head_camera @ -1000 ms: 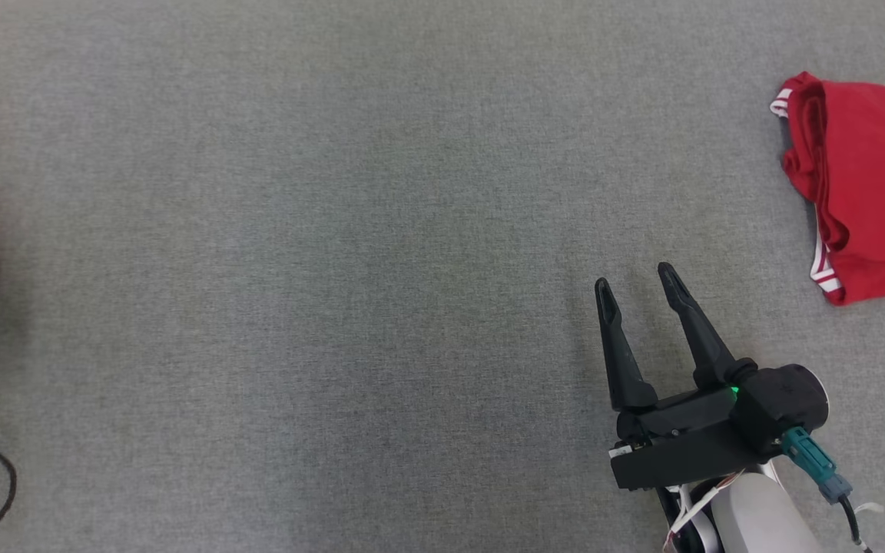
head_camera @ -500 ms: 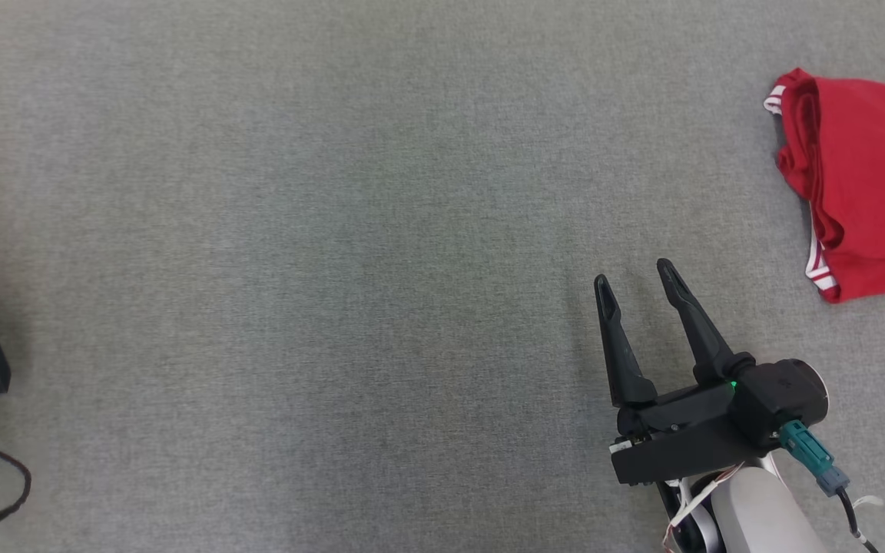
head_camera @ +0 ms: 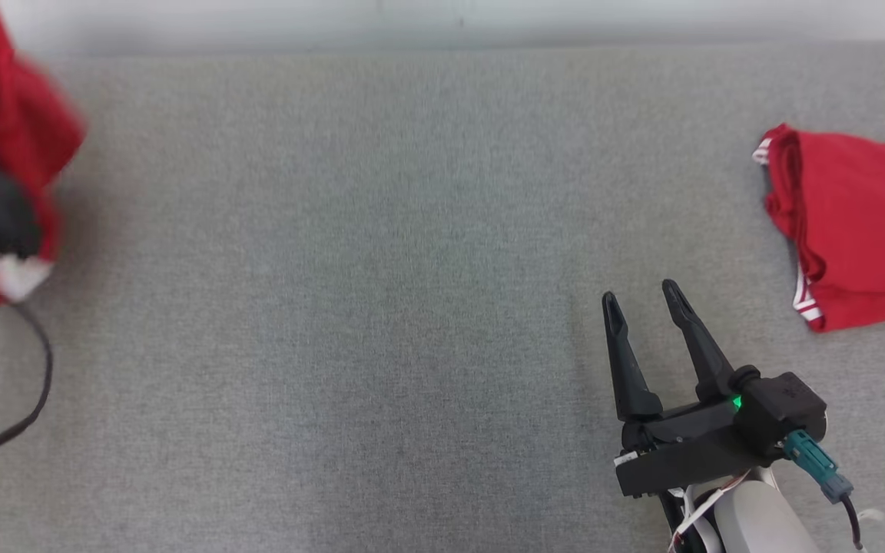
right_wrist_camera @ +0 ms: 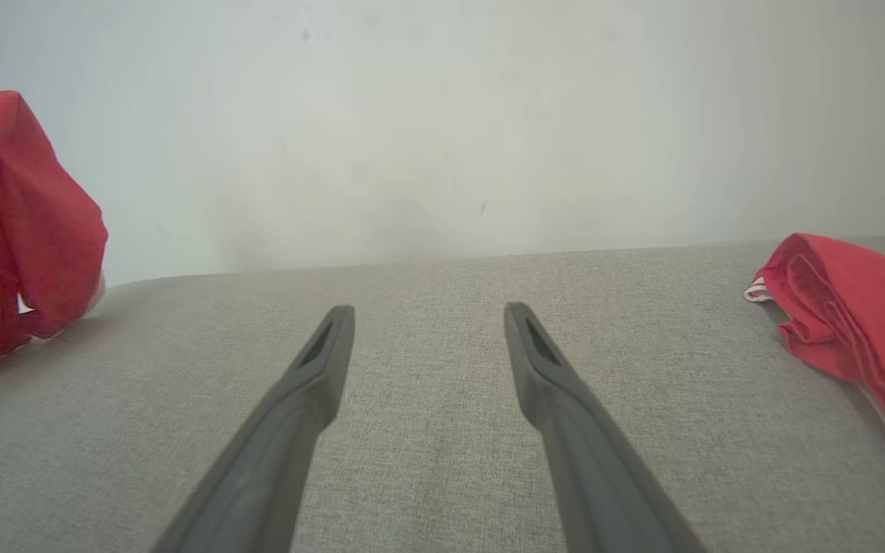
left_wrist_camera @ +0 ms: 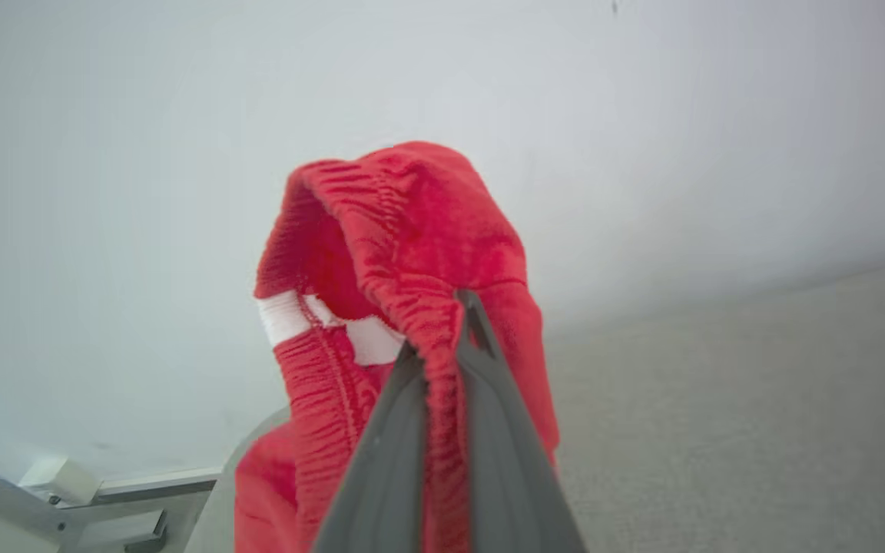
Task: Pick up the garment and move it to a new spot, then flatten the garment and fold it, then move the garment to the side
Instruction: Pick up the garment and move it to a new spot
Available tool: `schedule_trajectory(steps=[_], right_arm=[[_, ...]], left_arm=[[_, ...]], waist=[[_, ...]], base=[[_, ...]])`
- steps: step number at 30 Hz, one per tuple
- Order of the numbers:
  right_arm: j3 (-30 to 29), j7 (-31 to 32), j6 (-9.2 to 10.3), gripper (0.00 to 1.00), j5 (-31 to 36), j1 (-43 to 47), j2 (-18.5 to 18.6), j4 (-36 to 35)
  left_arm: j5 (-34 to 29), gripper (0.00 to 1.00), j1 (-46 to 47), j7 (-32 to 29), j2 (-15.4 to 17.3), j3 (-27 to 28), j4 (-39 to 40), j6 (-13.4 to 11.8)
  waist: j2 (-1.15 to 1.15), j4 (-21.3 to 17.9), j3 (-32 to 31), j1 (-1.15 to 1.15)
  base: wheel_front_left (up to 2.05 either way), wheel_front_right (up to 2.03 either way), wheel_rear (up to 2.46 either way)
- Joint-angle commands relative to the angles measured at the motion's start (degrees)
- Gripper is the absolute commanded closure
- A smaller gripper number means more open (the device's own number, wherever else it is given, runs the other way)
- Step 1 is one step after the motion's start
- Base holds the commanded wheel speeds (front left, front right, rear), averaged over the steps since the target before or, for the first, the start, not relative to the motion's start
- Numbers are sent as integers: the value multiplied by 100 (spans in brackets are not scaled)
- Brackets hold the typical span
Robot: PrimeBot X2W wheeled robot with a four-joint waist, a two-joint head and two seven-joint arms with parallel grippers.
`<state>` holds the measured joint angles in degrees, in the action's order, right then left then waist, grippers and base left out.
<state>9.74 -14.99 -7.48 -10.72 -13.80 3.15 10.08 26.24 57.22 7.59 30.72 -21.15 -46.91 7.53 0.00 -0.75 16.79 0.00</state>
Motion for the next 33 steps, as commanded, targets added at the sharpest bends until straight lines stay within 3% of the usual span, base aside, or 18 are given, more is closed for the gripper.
schedule_trajectory(steps=[1,7,12,19,27,33], right_arm=[[-14,-16,-6,0,-45,72,-9,-3],[-136,-15,-6,0,-129,226,-24,8],[-192,-16,-6,0,-292,268,-28,-14],[-161,-16,-6,0,-482,342,-29,25],[-163,-16,-6,0,-524,341,-29,56],[-92,-16,-6,0,-553,347,-29,109]], left_arm=[[-43,100,102,49,-36,-28,122,-13],[-82,100,399,-135,-174,-274,1165,-14],[-166,100,321,-584,-287,-481,2426,-198],[-15,100,-49,-1063,-528,-715,3588,-393],[64,100,-500,-1164,-872,-979,4105,-587],[105,100,-1240,-981,-968,-1193,3863,-727]], waist=[[0,-35,-214,0],[0,-241,-418,0],[0,-598,-445,0],[0,-1036,-532,0],[0,-1330,-577,0],[0,-1453,-543,0]], base=[[0,0,0],[0,0,0],[0,0,0],[0,0,0],[0,0,0],[0,0,0]])
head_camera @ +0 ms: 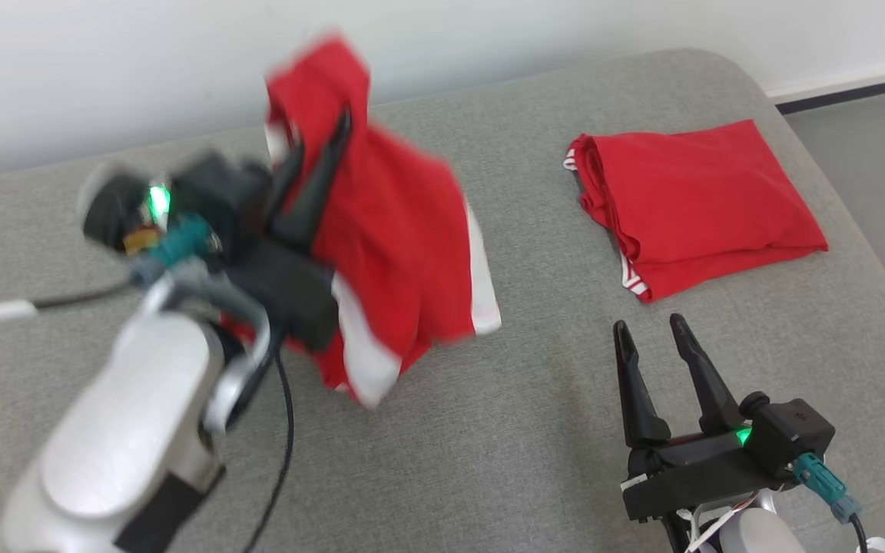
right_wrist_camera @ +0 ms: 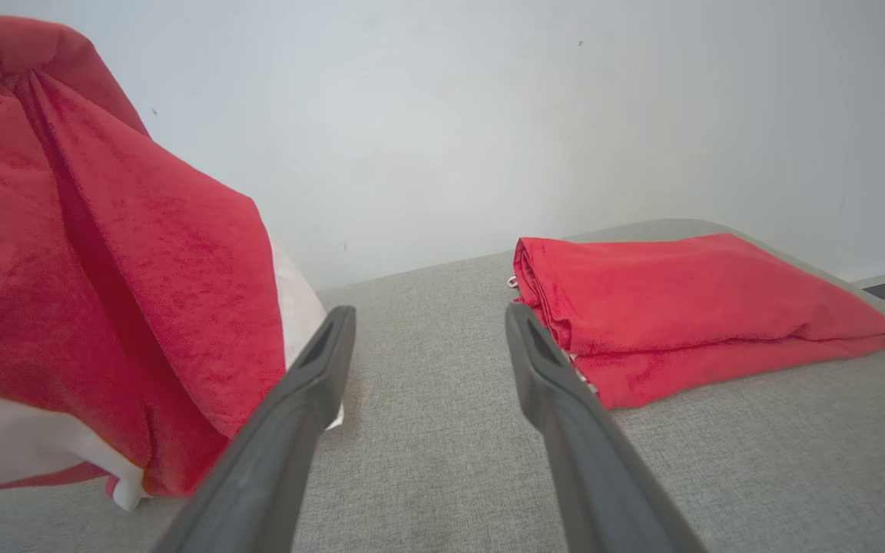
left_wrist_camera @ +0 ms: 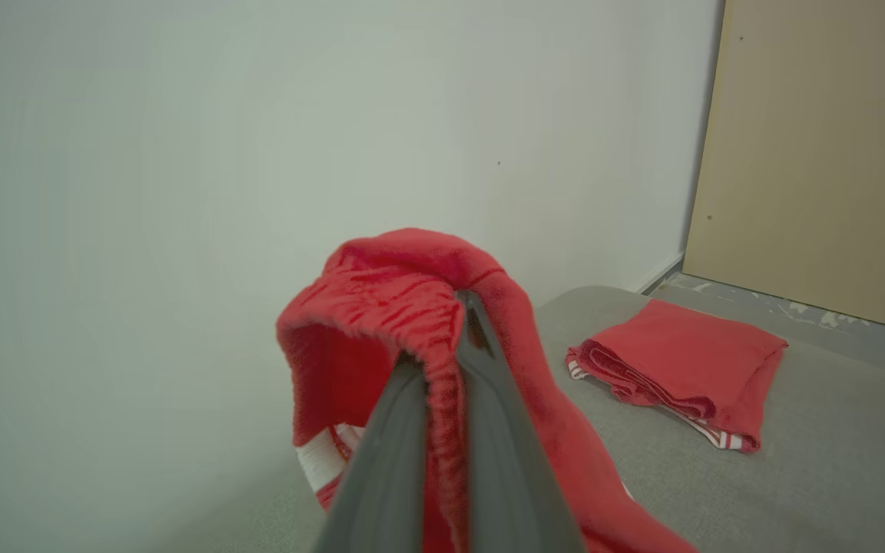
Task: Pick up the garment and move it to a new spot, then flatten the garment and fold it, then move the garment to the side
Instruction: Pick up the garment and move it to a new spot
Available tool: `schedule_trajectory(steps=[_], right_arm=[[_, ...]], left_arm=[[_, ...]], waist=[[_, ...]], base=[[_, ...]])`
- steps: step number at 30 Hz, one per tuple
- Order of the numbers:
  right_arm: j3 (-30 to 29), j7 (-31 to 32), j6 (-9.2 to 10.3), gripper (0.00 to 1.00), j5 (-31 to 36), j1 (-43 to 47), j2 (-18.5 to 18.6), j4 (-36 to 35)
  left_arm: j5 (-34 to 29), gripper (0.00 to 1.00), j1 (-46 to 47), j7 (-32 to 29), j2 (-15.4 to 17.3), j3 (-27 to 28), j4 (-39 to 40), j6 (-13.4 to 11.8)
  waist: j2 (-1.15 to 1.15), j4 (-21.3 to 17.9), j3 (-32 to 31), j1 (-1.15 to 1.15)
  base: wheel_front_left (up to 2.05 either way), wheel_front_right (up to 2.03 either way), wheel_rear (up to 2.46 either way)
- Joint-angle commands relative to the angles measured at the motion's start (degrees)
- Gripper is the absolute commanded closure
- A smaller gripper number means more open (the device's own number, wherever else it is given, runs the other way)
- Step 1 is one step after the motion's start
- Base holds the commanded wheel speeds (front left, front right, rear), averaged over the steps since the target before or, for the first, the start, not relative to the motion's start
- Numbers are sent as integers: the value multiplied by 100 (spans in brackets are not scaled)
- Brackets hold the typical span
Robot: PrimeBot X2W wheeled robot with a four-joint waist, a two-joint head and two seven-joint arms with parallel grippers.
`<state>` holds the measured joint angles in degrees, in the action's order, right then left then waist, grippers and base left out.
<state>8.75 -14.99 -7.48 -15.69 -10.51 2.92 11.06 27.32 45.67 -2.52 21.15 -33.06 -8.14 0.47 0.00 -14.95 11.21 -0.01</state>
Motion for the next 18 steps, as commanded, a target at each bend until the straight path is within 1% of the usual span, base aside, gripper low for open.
schedule_trajectory(steps=[1,5,8,9,10,11,15,18], right_arm=[[21,-16,-6,0,-47,11,-5,30],[53,-16,-6,0,-7,-47,-4,112],[42,-16,-6,0,23,-84,-7,166],[44,-16,-6,0,38,-85,-7,185],[52,-16,-6,0,63,-79,-5,207],[48,-16,-6,0,68,-70,-3,223],[8,-16,-6,0,128,-2,-5,267],[-2,-16,-6,0,165,69,-5,254]], left_arm=[[18,100,-205,77,-20,-31,-95,-39],[79,100,-743,338,-82,-134,-580,-87],[67,100,-995,526,-150,-258,-1029,-51],[17,92,-1038,600,-170,-304,-1184,-46],[17,56,-1083,667,-207,-332,-1314,-32],[28,0,-1113,730,-241,-364,-1421,4],[57,0,-1006,994,-382,-385,-1609,72],[-18,0,-883,1145,-347,-346,-1594,12]], waist=[[0,-48,21,1],[0,-67,38,1],[0,-34,27,1],[0,-10,8,1],[0,10,-12,1],[0,38,-40,1],[0,200,-186,1],[0,323,-325,1]], base=[[0,0,0],[0,0,0],[0,0,0],[0,0,0],[0,0,0],[0,0,0],[0,0,0],[0,0,0]])
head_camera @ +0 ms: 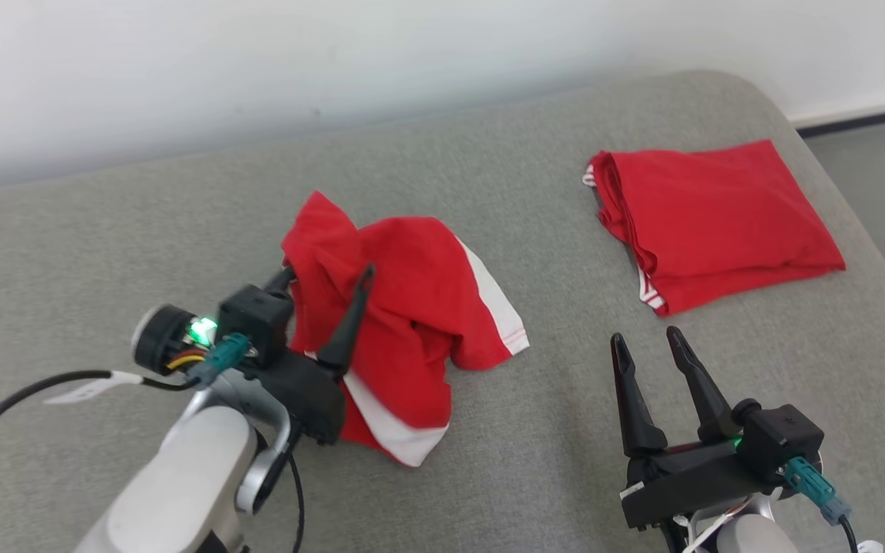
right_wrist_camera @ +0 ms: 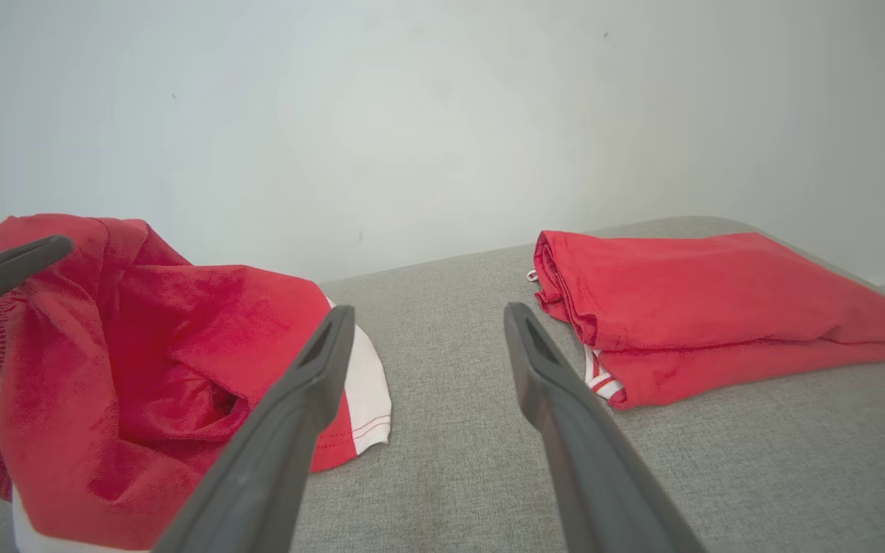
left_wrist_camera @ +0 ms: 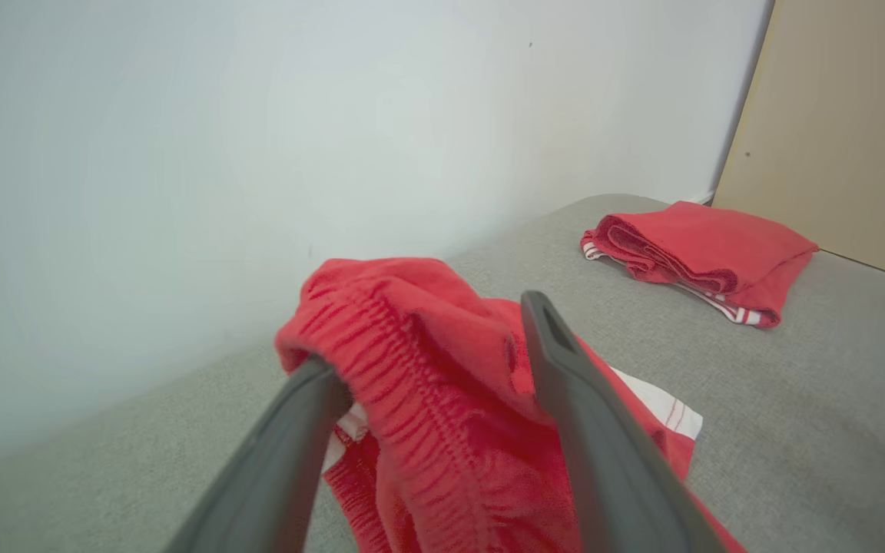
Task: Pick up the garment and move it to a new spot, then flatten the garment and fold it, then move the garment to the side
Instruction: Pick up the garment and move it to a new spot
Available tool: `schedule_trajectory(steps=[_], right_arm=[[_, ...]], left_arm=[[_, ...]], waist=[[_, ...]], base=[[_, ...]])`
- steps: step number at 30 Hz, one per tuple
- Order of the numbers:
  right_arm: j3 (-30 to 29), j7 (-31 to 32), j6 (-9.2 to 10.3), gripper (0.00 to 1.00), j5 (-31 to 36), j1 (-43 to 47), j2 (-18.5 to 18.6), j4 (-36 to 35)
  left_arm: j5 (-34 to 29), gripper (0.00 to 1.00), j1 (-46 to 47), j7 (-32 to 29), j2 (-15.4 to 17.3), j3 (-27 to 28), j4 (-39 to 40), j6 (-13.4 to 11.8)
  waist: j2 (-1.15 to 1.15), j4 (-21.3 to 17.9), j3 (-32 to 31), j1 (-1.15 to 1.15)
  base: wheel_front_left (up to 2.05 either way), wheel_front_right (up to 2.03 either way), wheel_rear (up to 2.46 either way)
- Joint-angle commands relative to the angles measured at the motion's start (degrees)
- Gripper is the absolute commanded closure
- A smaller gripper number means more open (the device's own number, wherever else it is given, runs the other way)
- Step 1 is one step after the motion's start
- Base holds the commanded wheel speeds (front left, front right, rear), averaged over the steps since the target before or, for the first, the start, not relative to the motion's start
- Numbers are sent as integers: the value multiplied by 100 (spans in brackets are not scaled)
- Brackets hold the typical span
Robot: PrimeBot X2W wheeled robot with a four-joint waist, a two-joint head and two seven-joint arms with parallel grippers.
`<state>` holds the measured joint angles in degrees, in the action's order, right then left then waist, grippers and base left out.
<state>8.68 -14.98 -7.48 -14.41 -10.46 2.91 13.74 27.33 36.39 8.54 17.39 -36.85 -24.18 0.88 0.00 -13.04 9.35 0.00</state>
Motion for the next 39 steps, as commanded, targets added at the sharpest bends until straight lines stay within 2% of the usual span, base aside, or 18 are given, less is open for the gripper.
schedule_trajectory(steps=[1,10,14,22,28,39], right_arm=[[-12,-17,-6,0,42,98,-2,-20],[-223,-17,-6,0,122,320,-2,-42],[-351,-17,-6,0,150,386,-1,-49],[-349,-17,-6,0,175,378,-2,-35],[-358,-17,-6,0,197,418,-2,-36],[-749,-17,-6,0,282,584,-1,-159]], left_arm=[[-23,0,53,73,38,43,25,-34],[105,0,-398,199,569,344,237,-293],[206,0,-816,44,737,333,404,-385],[438,0,-1386,-20,594,231,461,-426],[573,0,-1718,162,471,198,328,-487],[471,0,-2181,618,907,758,580,-908]], waist=[[0,175,-191,0],[0,541,-535,0],[0,697,-601,0],[0,807,-603,0],[0,808,-623,0],[0,994,-716,0]], base=[[0,0,0],[0,0,0],[0,0,0],[0,0,0],[0,0,0],[0,0,0]])
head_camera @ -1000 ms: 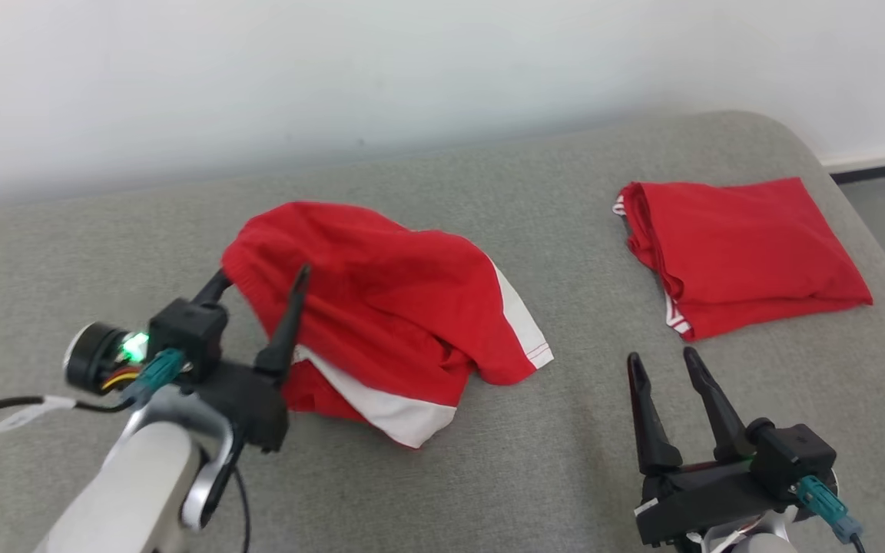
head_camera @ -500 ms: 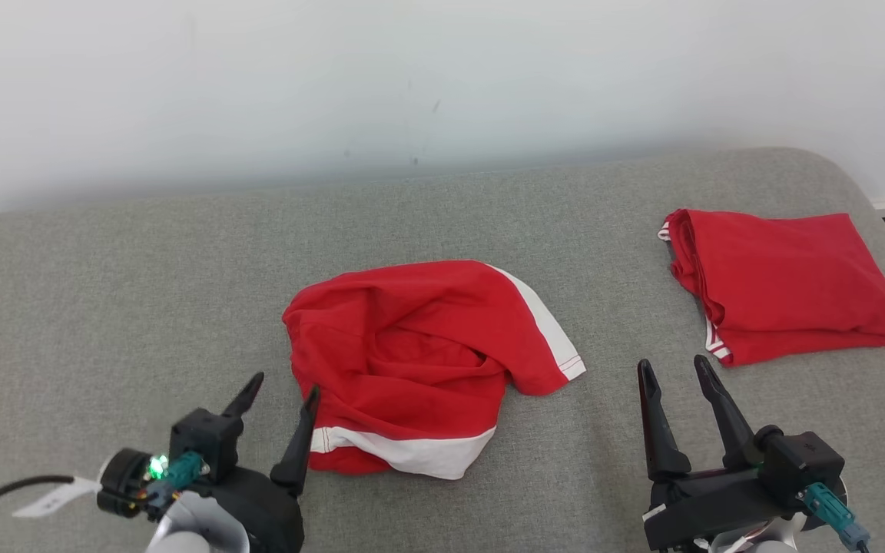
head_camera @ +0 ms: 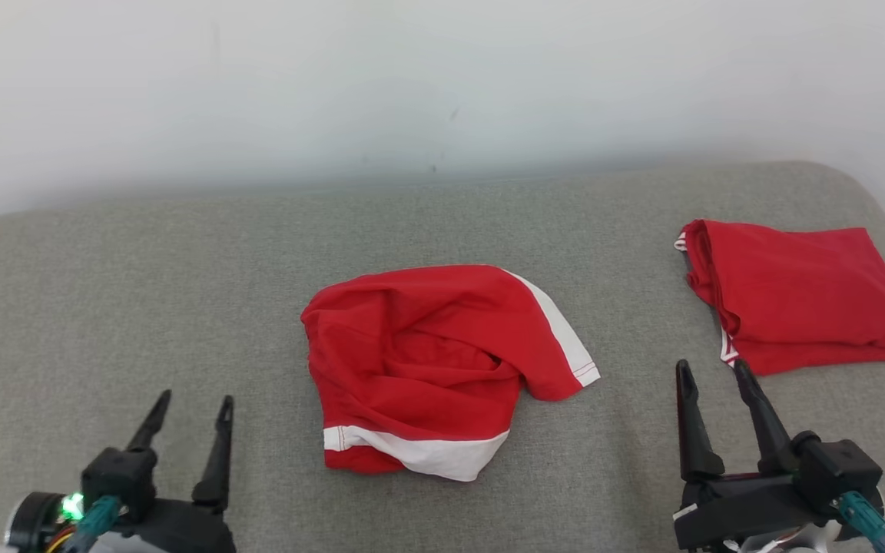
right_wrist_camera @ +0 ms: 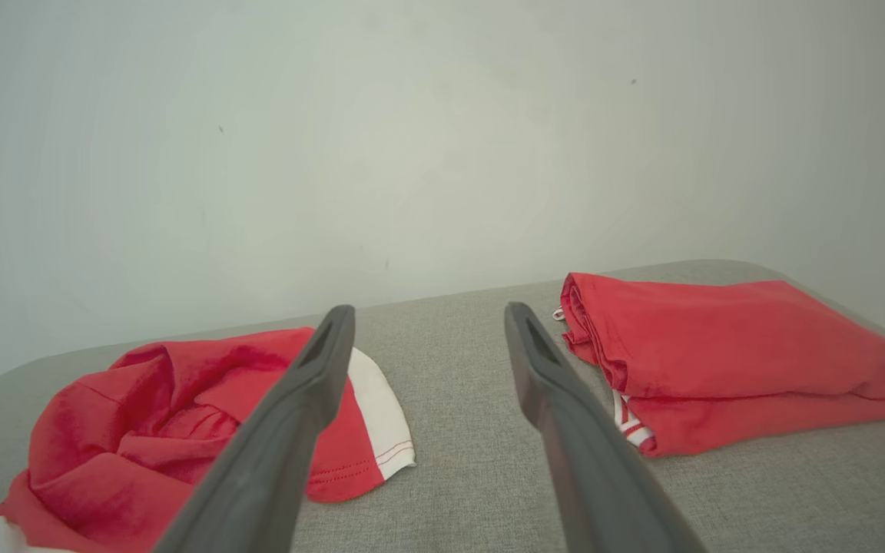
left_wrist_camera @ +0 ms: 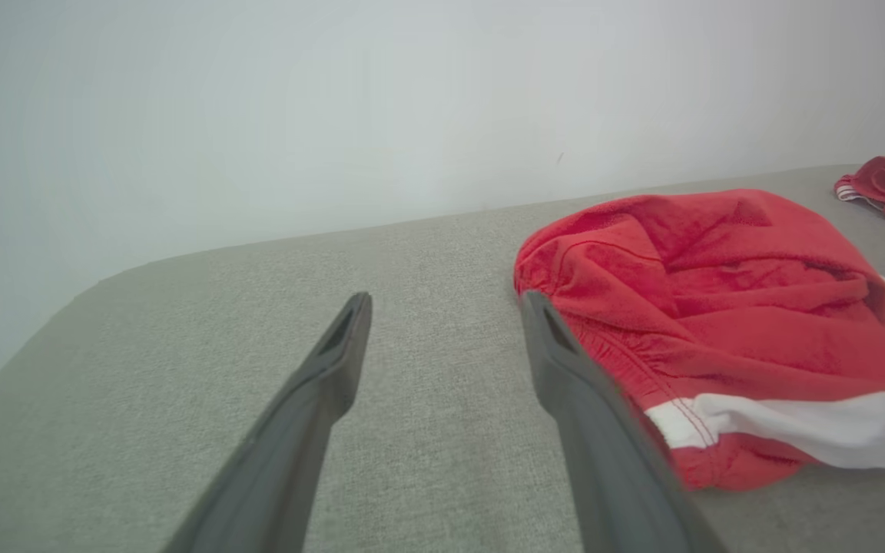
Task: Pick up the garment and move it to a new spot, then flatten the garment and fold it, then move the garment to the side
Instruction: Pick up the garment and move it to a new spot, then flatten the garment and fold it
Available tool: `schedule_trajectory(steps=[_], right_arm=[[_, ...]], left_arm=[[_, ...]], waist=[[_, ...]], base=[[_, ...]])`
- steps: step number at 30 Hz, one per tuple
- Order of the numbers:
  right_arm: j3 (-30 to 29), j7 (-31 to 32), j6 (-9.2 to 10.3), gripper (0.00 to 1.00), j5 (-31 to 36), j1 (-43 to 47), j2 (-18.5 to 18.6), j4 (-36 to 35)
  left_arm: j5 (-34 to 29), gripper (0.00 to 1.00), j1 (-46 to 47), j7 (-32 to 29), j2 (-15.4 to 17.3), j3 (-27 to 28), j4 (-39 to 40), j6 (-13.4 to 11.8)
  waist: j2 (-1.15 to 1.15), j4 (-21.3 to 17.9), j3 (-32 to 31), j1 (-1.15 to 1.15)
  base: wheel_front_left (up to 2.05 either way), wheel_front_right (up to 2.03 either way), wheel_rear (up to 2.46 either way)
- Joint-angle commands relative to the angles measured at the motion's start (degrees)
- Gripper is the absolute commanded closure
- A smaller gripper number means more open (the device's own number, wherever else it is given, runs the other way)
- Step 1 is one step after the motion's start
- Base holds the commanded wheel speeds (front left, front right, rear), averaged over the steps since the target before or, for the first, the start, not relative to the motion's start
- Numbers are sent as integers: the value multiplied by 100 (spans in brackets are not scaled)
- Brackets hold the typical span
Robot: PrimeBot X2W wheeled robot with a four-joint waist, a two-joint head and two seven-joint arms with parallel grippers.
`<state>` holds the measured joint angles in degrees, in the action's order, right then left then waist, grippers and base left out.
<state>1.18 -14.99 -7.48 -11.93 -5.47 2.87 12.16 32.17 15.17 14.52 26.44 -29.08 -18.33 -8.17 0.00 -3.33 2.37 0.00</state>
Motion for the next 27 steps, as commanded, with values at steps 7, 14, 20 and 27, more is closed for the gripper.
schedule_trajectory(steps=[7,14,20,27], right_arm=[[-196,-16,-6,0,53,251,0,-106],[-324,-16,-6,0,76,413,3,-157],[-438,-16,-6,0,104,583,3,-229],[-519,-16,-6,0,107,710,2,-284]], left_arm=[[-145,0,-545,71,363,234,618,-72],[-238,0,-1196,77,477,789,1371,-395],[-468,0,-1839,78,243,1335,1857,-535],[-707,0,-2168,79,-43,1637,1959,-454]], waist=[[0,156,-151,0],[0,239,-252,0],[0,331,-295,0],[0,365,-307,0]], base=[[0,0,0],[0,0,0],[0,0,0],[0,0,0]])
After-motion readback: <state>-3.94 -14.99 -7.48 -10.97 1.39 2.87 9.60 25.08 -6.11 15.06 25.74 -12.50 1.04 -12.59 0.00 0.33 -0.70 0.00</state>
